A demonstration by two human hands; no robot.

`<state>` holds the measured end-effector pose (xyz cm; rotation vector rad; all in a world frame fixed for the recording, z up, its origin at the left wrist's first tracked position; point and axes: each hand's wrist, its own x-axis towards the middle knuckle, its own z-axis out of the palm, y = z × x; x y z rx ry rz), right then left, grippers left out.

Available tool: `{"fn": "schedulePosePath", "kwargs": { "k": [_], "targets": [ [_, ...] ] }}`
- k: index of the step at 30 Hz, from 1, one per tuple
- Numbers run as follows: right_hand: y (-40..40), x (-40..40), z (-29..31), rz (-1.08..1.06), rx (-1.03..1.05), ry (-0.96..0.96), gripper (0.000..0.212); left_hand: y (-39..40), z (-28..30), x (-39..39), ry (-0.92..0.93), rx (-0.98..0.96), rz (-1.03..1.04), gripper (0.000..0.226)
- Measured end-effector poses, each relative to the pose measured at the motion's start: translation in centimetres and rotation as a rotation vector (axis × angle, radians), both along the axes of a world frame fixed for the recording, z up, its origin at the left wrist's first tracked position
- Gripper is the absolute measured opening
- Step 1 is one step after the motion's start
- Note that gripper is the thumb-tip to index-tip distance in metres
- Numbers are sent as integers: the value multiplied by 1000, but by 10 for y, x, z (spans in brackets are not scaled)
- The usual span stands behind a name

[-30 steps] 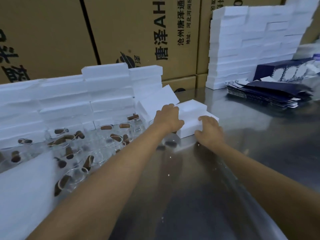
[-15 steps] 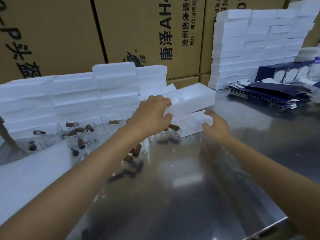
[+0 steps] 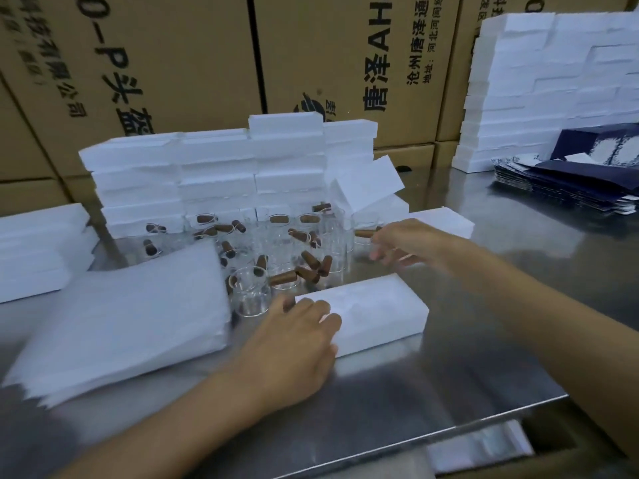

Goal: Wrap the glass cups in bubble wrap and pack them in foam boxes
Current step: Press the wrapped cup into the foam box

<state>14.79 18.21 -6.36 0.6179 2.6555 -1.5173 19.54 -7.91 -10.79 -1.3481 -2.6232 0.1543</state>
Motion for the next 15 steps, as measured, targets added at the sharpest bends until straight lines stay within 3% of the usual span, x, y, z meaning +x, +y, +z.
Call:
{"fn": "schedulePosePath", "kwargs": {
  "k": [5, 8, 11, 15],
  "targets": [
    [-53, -26, -30, -9, 36, -108, 34, -23, 12, -9, -38, 165, 87, 45],
    [-72, -43, -41, 7, 230, -106, 45, -43, 28, -16, 3, 384, 126, 31],
    [-84, -53, -42, 32, 390, -134, 60, -72, 43, -40, 65, 521, 305, 25],
    [-89, -58, -36, 21, 211, -129, 44, -109, 48, -89, -227, 409, 665, 29]
  ]
}}
